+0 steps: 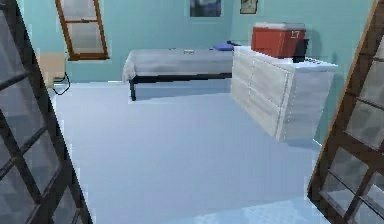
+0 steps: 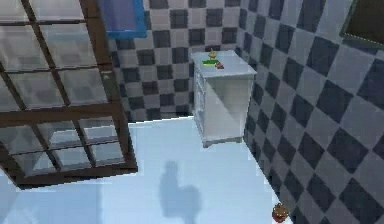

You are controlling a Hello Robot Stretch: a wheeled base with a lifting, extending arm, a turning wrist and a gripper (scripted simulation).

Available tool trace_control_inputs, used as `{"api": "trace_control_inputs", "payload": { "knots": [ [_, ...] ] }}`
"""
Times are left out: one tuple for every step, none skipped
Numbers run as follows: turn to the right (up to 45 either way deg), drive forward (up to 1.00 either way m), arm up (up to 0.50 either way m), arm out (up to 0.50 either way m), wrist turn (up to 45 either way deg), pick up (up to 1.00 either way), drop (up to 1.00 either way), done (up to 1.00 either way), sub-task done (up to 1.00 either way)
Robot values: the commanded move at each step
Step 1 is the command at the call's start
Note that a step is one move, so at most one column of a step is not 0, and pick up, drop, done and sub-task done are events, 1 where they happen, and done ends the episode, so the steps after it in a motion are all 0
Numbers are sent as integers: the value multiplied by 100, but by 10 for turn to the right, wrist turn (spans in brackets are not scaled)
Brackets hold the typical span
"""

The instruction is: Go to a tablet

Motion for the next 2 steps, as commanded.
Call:
{"api": "trace_control_inputs", "payload": {
  "knots": [
    [180,0,0,0,0,0,0,0,0],
    [0,100,0,0,0,0,0,0,0]
  ]
}}
